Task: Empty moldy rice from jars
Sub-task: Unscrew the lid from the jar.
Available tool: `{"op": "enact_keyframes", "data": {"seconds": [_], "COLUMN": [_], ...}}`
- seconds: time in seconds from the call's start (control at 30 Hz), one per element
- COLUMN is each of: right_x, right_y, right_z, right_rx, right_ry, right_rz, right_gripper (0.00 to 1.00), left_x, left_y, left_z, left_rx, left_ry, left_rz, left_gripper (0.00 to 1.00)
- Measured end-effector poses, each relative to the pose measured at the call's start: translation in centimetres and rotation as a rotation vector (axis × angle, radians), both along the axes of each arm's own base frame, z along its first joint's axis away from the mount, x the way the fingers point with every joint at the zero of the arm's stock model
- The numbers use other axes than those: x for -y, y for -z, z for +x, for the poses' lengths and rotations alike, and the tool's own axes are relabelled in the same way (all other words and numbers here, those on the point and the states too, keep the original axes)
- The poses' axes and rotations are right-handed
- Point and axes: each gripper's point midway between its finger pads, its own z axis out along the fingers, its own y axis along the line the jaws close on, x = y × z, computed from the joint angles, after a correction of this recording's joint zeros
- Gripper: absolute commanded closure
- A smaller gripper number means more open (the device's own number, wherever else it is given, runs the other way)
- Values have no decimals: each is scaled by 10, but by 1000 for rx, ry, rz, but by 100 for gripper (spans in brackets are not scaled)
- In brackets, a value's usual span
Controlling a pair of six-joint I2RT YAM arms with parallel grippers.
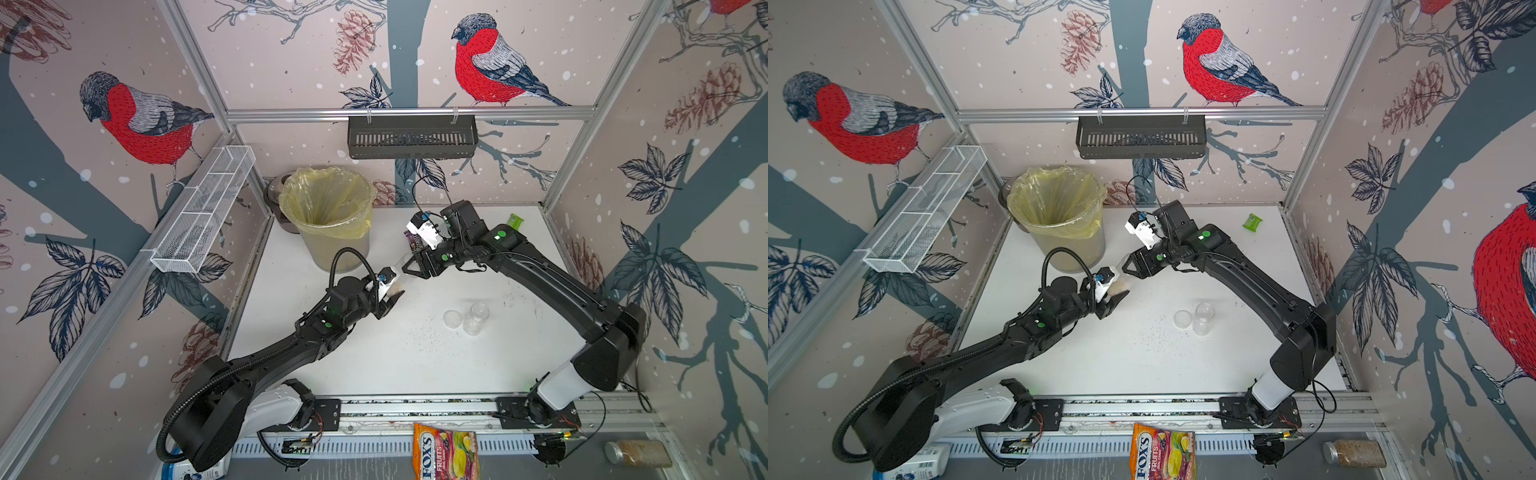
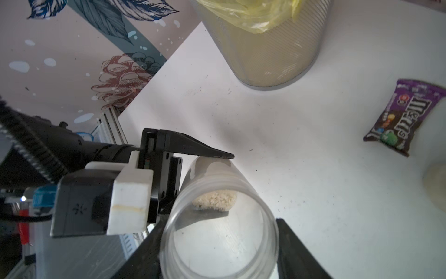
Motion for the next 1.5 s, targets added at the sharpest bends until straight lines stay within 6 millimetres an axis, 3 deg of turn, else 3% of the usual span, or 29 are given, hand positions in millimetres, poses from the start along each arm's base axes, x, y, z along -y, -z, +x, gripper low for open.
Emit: {"op": "enact_keyframes", "data": {"seconds": [0.1, 0.27, 0.57, 0.7, 1.1, 1.13, 1.17, 1.4, 1.5], "right_x": [2, 10, 9, 8, 5, 6, 6, 7, 18], "right_y": [-7, -9, 2, 1, 11, 13, 13, 3, -2], "right_z": [-2, -7, 4, 4, -5, -6, -6, 2, 9], "right_rx": [109, 247, 279, 284, 321, 321, 324, 369, 365], "right_ry": [-113, -278, -438, -464, -491, -491, -489, -450, -383], "right_rz": [-13, -4, -14, -23, -32, -32, -30, -24, -32], "right_gripper": [70, 59, 52, 38, 22, 3, 0, 0, 0], "left_x": [5, 9, 8, 8, 5, 6, 7, 8, 8], "left_y": [-7, -8, -2, -2, -9, -13, -15, -14, -14], "left_z": [0, -4, -3, -2, -4, -4, -4, -3, -3], "left_rx": [6, 4, -35, -39, -20, -8, -1, 0, 0], "left_ry": [19, 50, 41, 37, 31, 36, 39, 42, 38], "left_rz": [-33, -46, -31, -29, -40, -50, -56, -57, -57], "left_gripper": [100, 100, 100, 100, 100, 100, 100, 100, 100]}}
